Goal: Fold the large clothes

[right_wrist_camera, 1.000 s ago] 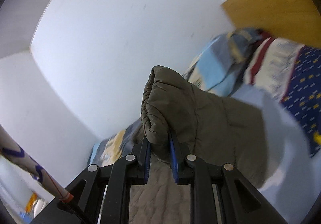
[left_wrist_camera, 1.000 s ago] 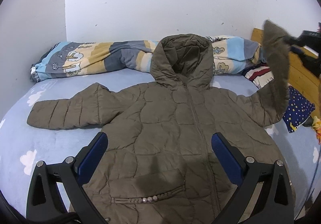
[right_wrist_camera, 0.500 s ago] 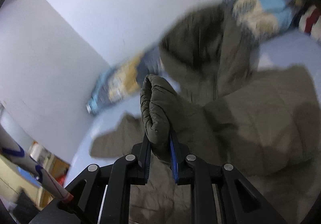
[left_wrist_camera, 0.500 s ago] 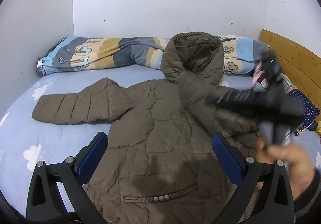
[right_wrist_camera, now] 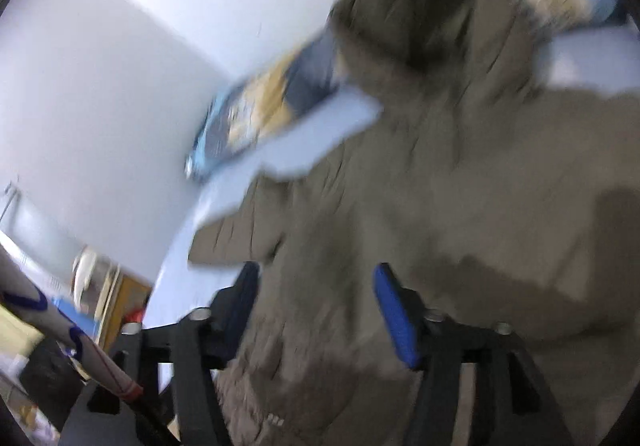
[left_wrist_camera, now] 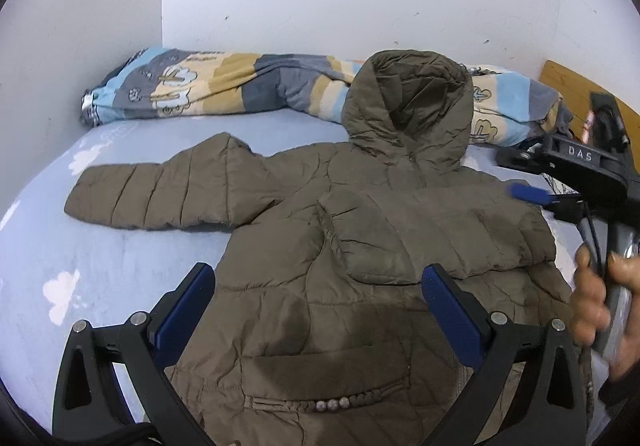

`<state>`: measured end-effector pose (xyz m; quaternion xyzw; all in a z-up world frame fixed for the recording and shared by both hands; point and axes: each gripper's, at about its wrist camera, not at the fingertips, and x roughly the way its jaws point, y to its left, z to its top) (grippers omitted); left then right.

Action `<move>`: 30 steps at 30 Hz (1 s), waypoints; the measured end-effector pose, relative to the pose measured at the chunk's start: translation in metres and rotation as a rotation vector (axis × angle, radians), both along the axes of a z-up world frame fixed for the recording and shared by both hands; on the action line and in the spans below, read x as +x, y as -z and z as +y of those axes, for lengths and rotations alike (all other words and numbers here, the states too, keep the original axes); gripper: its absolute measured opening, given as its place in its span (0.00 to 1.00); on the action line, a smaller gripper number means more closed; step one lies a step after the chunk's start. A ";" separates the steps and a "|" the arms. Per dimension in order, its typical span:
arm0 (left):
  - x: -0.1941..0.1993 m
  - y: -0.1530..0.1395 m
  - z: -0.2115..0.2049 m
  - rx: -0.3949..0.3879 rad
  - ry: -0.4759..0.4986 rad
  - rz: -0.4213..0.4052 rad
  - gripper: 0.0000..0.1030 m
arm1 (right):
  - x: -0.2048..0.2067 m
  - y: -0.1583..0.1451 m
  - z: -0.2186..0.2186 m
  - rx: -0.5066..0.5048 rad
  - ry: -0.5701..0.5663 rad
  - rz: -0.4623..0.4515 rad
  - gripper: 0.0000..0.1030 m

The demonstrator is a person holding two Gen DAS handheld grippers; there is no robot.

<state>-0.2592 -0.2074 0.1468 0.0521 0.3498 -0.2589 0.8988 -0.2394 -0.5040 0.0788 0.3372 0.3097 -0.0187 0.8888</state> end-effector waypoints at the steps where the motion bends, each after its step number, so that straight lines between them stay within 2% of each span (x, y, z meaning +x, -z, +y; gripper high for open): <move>1: 0.001 0.001 -0.001 0.001 -0.001 0.003 1.00 | -0.007 -0.003 -0.016 -0.049 0.070 0.024 0.73; 3: 0.002 0.001 -0.002 0.006 -0.003 0.001 1.00 | -0.021 0.006 -0.049 -0.178 0.227 0.143 0.73; 4: 0.002 0.001 -0.003 0.007 -0.002 0.001 1.00 | -0.025 0.012 -0.061 -0.211 0.283 0.197 0.73; 6: 0.002 0.001 -0.004 0.011 -0.002 0.001 1.00 | -0.035 0.034 -0.084 -0.214 0.348 0.277 0.73; 8: 0.003 0.002 -0.006 0.016 0.001 0.003 1.00 | -0.036 0.062 -0.099 -0.195 0.357 0.363 0.73; 11: 0.005 0.003 -0.007 0.018 0.003 0.020 1.00 | -0.027 0.098 -0.100 -0.169 0.304 0.456 0.75; 13: 0.007 0.000 -0.001 0.007 -0.005 0.021 1.00 | -0.019 0.089 -0.088 -0.282 0.306 0.503 0.75; 14: 0.007 -0.001 0.002 0.003 -0.010 0.019 1.00 | -0.017 0.078 -0.080 -0.327 0.315 0.496 0.75; 17: 0.010 -0.009 0.016 -0.020 -0.034 0.010 1.00 | -0.012 0.042 -0.039 -0.390 0.266 0.365 0.75; 19: 0.014 -0.012 0.028 -0.028 -0.063 -0.002 1.00 | 0.001 0.030 -0.002 -0.407 0.182 0.299 0.75; 21: 0.018 -0.013 0.039 -0.034 -0.081 0.005 1.00 | 0.015 0.032 0.039 -0.407 0.071 0.262 0.75; 23: 0.023 -0.011 0.050 -0.029 -0.102 0.011 1.00 | 0.027 0.047 0.069 -0.413 0.004 0.282 0.75; 24: 0.026 -0.010 0.055 -0.028 -0.113 0.020 1.00 | 0.037 0.064 0.086 -0.428 -0.034 0.325 0.75; 27: 0.037 -0.010 0.072 -0.044 -0.143 0.047 1.00 | 0.056 0.105 0.105 -0.490 -0.059 0.461 0.86; 28: 0.041 -0.012 0.078 -0.058 -0.152 0.056 1.00 | 0.056 0.107 0.109 -0.530 -0.061 0.484 0.87; 30: 0.050 -0.015 0.090 -0.079 -0.174 0.067 1.00 | 0.050 0.093 0.114 -0.537 -0.084 0.486 0.87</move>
